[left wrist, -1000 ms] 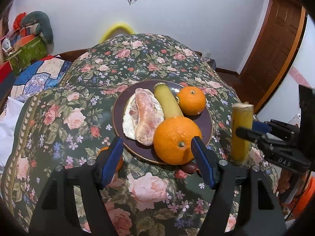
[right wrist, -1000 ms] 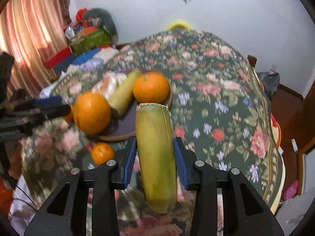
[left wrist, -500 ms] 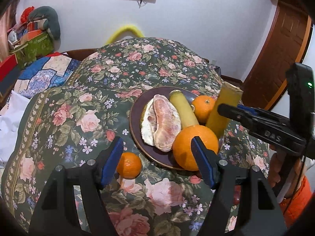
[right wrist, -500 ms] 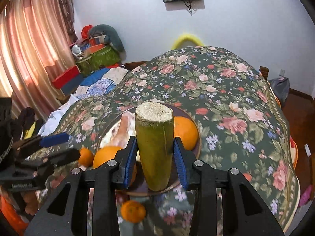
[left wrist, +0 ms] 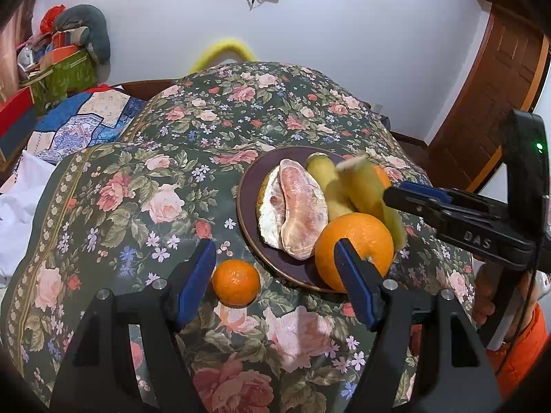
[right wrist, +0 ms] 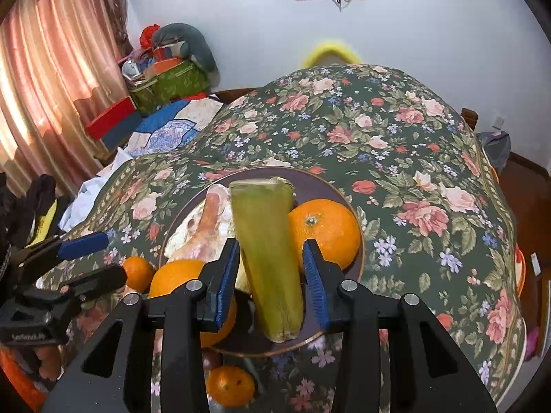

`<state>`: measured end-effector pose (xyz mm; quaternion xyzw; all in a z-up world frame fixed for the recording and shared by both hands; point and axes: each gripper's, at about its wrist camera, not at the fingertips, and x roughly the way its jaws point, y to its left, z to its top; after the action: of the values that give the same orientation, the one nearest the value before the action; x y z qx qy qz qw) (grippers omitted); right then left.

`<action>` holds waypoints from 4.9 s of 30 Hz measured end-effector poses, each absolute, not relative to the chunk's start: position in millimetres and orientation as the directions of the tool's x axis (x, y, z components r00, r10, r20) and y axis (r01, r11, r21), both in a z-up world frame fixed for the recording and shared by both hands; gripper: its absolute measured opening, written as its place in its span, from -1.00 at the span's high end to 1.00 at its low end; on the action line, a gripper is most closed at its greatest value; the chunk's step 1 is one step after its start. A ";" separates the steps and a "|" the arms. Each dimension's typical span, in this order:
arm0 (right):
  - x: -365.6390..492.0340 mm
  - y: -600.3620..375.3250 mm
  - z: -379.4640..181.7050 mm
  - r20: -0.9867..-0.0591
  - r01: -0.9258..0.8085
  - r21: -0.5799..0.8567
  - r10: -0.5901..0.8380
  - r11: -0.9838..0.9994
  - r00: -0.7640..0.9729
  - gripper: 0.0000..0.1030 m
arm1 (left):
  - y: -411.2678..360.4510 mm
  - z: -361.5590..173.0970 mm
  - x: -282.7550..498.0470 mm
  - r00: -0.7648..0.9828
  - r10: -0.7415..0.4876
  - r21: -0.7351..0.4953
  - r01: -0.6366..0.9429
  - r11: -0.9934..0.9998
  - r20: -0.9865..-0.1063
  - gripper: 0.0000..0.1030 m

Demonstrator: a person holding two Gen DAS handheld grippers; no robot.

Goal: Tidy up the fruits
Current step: 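Release the sugarcane on the plate and grasp a small mandarin with the right tool, then grasp a second small mandarin with the left tool while the right tool lifts its mandarin, then place the mandarin on the plate with the left tool while the right places its mandarin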

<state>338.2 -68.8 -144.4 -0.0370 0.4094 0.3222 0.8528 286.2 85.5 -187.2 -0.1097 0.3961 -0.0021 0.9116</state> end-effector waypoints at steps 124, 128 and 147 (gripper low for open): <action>366.4 -62.8 -132.2 -0.646 -0.559 0.220 0.549 0.800 0.531 0.38 | 91.2 -165.2 348.0 0.738 -0.037 -0.134 -0.073 0.988 -0.674 0.07; 373.6 -46.6 -134.2 -0.659 -0.580 0.217 0.556 0.785 0.507 0.38 | 102.5 -171.3 349.5 0.732 -0.023 -0.137 -0.096 0.986 -0.681 0.06; 380.0 2.3 -154.1 -0.739 -0.628 0.131 0.498 0.767 0.454 0.38 | 120.6 -185.4 346.6 0.725 -0.029 -0.166 -0.119 0.979 -0.689 0.06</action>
<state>380.0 2.3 -154.1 -0.0804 0.4037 0.3315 0.8489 346.6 120.6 -185.4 -0.0998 0.3703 0.0245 0.9232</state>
